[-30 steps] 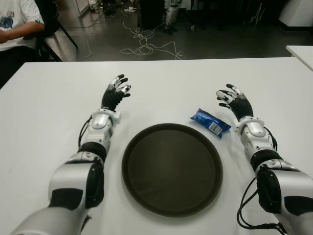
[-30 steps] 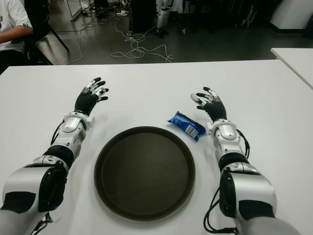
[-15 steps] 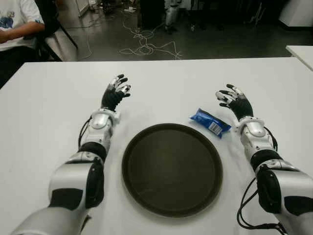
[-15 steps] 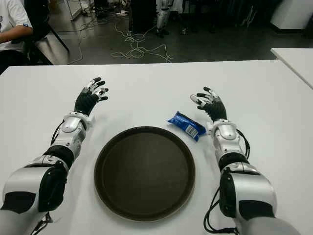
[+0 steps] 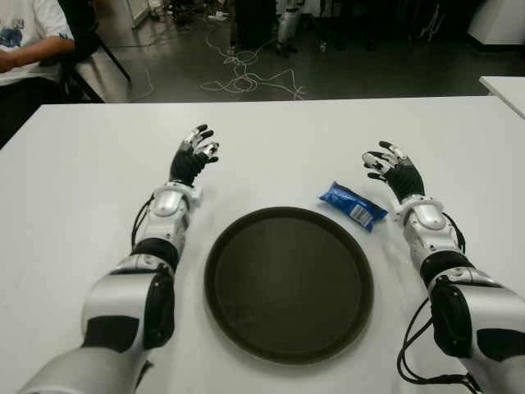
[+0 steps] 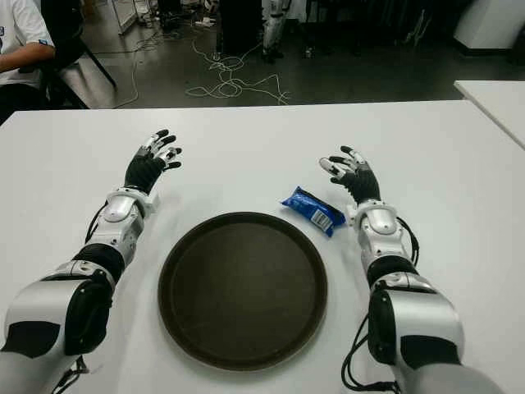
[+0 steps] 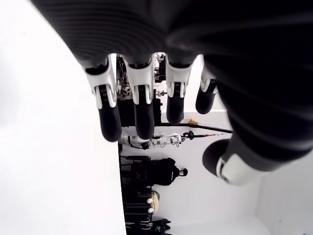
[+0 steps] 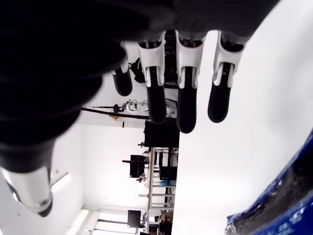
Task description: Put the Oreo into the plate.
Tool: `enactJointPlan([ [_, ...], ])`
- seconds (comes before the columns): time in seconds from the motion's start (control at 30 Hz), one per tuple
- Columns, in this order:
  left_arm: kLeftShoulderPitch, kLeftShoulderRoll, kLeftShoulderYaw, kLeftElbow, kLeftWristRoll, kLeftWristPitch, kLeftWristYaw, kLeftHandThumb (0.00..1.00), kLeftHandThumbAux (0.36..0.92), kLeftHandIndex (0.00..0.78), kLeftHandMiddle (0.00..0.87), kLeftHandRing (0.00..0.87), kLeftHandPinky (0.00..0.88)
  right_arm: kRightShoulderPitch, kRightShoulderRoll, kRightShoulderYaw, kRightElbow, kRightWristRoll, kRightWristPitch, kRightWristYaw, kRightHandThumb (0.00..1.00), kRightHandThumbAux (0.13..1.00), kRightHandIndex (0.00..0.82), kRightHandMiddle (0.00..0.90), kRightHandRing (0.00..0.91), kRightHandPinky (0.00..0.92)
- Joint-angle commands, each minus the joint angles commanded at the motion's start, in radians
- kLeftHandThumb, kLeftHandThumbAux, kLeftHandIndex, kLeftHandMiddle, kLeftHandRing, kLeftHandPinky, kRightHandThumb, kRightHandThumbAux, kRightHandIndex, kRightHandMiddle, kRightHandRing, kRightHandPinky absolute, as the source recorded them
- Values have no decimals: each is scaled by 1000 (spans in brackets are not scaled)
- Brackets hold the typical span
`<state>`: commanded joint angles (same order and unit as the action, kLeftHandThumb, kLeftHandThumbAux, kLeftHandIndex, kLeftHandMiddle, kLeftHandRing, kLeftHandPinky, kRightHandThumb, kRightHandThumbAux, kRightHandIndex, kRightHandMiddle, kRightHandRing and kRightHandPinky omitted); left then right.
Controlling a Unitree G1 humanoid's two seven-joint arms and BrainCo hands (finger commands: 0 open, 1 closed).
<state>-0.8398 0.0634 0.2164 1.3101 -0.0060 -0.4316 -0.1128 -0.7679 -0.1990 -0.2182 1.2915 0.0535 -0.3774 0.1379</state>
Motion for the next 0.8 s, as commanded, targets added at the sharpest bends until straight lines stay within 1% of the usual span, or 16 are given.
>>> enactJointPlan([
  [0.23, -1, 0, 0, 1, -1, 4, -5, 130, 634, 42, 140, 173, 243, 0, -1, 2, -1, -2, 2, 1, 21, 619, 149, 262, 278, 302],
  [0.43, 1, -1, -3, -1, 2, -4, -5, 122, 618, 36, 139, 167, 233, -1, -4, 0, -1, -2, -4, -8, 25, 615, 152, 264, 281, 308],
  [0.57, 2, 1, -9, -1, 7, -4, -3, 115, 616, 36, 133, 164, 234, -11, -14, 2, -4, -7, -15, -21, 32, 607, 155, 265, 284, 309],
  [0.7, 2, 4, -11, 1, 10, 0, 0, 116, 634, 42, 135, 164, 232, -16, -25, 19, -16, -31, -61, -67, 23, 603, 155, 254, 275, 295],
  [0.77, 2, 4, -11, 1, 9, 1, 0, 117, 641, 44, 136, 164, 231, -17, -27, 22, -16, -35, -69, -74, 20, 602, 155, 251, 271, 290],
  [0.8, 2, 4, -11, 1, 9, 1, 1, 117, 644, 45, 136, 164, 231, -14, -33, 29, -18, -45, -88, -84, 18, 602, 155, 249, 270, 288],
])
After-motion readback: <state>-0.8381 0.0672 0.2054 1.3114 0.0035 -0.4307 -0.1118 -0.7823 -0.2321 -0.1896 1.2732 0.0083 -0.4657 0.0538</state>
